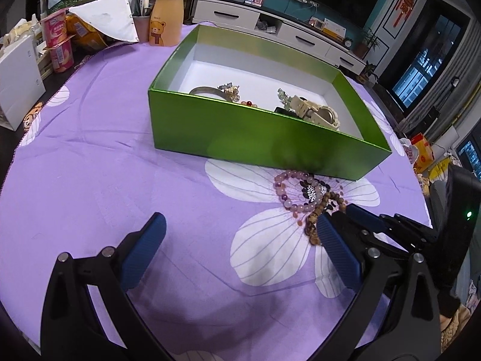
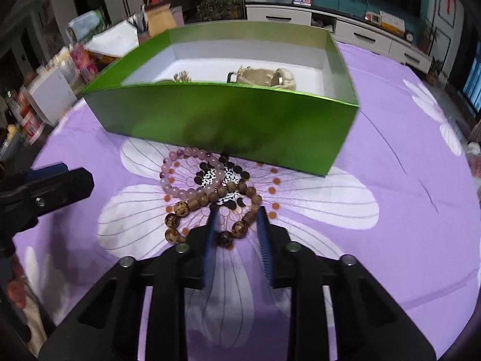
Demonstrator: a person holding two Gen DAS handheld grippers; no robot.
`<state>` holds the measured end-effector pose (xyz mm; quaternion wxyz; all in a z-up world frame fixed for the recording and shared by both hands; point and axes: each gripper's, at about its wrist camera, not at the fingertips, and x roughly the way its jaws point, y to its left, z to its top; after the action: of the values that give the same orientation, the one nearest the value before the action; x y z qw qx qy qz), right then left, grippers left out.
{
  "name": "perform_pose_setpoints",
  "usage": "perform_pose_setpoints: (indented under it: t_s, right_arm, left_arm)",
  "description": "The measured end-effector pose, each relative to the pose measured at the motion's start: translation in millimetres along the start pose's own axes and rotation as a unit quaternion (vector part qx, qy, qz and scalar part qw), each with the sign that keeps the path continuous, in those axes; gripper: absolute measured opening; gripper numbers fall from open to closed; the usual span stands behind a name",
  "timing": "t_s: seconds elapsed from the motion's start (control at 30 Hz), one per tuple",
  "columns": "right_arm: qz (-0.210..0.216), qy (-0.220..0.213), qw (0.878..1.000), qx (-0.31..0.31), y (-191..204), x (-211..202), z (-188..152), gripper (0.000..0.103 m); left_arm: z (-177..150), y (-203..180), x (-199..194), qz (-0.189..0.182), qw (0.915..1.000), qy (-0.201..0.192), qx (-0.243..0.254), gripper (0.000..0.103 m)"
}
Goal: Organize jewelry
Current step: 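Withdraw both grippers from the box toward the bead bracelets, then grasp the pink bead bracelet with the left gripper while the right gripper grasps the wooden bead bracelet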
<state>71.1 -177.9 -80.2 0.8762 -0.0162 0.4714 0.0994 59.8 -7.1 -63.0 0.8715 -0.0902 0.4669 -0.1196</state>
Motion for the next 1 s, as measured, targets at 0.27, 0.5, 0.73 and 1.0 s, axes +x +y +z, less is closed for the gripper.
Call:
perform_pose_setpoints:
  t_s: [0.27, 0.5, 0.73, 1.0]
  right_arm:
    - [-0.023, -0.015, 0.999, -0.026, -6, 0, -2, 0.01]
    - [-0.017, -0.02, 0.999, 0.027, -52, -14, -8, 0.01]
    - [0.001, -0.018, 0.999, 0.029, -58, -18, -20, 0.01]
    - [0.011, -0.019, 1.0, 0.021, -53, -16, -19, 0.01]
  left_arm:
    - [8, -13, 18, 0.004, 0.9998, 0.007, 0.02, 0.101]
    - [19, -39, 47, 0.022, 0.9979, 0.016, 0.059, 0.099]
    - [21, -58, 71, 0.061, 0.9937, 0.02, 0.092, 0.083]
    - [23, -66, 81, 0.087, 0.9896, 0.007, 0.115, 0.072]
